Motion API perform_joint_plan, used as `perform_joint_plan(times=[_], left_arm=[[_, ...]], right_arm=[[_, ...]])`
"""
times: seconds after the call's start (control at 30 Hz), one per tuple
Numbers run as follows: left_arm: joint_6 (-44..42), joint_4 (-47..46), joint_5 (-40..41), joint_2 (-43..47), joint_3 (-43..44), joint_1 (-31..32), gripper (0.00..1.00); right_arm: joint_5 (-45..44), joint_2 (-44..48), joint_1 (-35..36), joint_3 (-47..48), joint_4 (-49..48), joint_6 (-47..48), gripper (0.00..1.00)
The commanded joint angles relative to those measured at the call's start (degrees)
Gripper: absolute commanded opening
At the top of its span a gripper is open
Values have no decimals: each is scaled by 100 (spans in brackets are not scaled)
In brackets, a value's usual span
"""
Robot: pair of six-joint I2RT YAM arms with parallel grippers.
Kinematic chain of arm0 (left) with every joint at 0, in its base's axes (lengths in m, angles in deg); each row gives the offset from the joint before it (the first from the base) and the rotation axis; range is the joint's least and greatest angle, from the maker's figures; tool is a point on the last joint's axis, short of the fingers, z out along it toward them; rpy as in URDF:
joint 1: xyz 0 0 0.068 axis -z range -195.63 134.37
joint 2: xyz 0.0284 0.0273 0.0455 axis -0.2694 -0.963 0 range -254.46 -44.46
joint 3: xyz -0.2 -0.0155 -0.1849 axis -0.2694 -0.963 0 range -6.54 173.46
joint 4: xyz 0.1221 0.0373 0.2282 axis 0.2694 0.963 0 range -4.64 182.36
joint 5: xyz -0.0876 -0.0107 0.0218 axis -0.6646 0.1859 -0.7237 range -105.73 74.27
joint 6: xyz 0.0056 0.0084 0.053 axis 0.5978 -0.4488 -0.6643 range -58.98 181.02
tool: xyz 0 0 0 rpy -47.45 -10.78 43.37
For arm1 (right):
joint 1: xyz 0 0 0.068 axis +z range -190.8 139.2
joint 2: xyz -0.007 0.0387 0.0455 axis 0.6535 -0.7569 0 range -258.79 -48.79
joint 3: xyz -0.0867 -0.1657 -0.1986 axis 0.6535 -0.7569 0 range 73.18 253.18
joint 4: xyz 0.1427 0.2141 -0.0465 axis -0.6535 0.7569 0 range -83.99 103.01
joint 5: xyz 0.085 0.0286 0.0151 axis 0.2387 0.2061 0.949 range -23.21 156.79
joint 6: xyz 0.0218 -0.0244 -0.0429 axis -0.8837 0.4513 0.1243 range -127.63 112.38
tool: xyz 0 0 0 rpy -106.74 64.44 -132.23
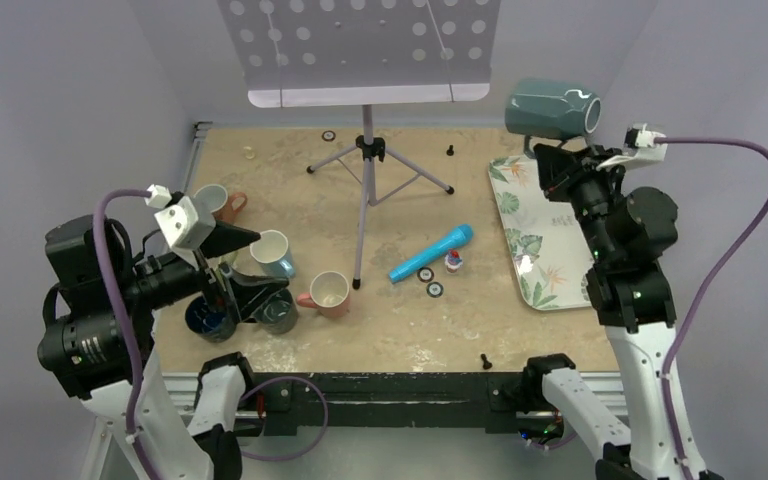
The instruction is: Turn the mug right side up
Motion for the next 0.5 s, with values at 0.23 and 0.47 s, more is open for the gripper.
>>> perform_joint_plan(times=[0.23,0.47], left_arm=[[5441,-4642,-1081,405,-642,35,93],[7085,-6164,-835,375,-651,51,94]], right_arm=[[2447,734,524,123,-2982,-1976,0],[1666,-337,2743,684,-3481,-1680,0]])
